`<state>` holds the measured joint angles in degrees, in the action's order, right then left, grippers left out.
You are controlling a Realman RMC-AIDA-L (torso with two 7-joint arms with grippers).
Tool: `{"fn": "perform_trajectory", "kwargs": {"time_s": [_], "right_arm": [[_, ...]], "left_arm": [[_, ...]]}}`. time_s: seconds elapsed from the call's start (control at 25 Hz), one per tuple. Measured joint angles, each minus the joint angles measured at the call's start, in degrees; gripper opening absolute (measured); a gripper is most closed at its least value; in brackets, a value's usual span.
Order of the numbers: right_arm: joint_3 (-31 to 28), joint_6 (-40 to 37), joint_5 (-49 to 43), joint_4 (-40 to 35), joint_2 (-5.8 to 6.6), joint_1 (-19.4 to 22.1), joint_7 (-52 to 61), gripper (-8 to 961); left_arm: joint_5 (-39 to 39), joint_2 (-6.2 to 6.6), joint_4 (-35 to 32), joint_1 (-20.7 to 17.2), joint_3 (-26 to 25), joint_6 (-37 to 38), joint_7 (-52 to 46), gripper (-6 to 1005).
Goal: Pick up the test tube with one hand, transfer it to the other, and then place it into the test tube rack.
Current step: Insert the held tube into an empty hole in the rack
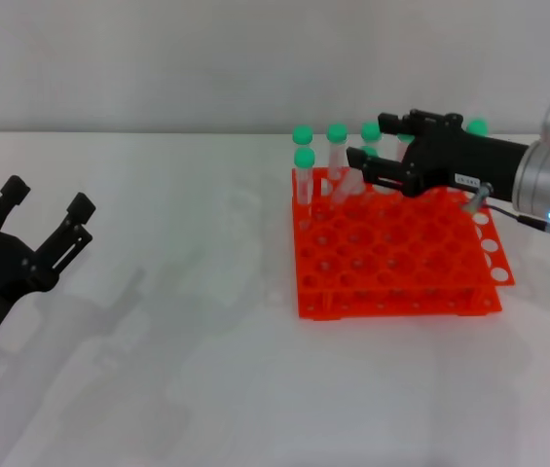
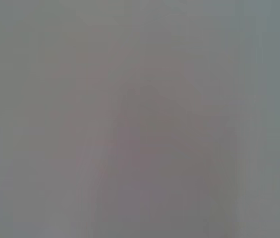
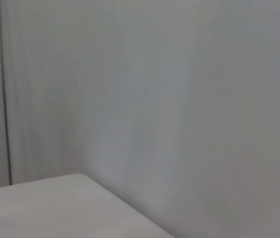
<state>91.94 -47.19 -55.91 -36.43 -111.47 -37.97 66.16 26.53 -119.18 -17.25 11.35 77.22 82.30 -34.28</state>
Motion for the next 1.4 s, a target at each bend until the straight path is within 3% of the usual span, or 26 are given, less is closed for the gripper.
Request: {"fn": "perform_trajectory", "kwargs": {"time_s": [0.12,0.48,0.92,1.0,1.4], "right_arm": [[0.04,-0.15,-0.95,0.83,-0.18,0.04,0.32,649],[-0.06,5.69,-6.81,1.48,-2.98,-0.76,-0.74,647],[0.16,7.24,-7.02,1.6,-3.74,-2.55,-1.51,646],[0.28,8.05,-7.29,1.61,-3.84,-2.94,-1.76,550],[1.08,9.5,-7.55,3.73,-4.02,-5.14,-2.45,328]], "left_arm": [[0.0,0.0,0.13,0.39,0.02,-0.02,0.0,893],[0.0,0.0,0.3,0.53,0.04,-0.04,0.0,893],[0.01,0.0,0.37,0.25,0.04,-0.04,0.0,893],[0.01,0.0,0.37,0.25,0.04,-0.04,0.0,893],[0.05,0.0,0.37,0.24,0.03,-0.03,0.0,893]]}}
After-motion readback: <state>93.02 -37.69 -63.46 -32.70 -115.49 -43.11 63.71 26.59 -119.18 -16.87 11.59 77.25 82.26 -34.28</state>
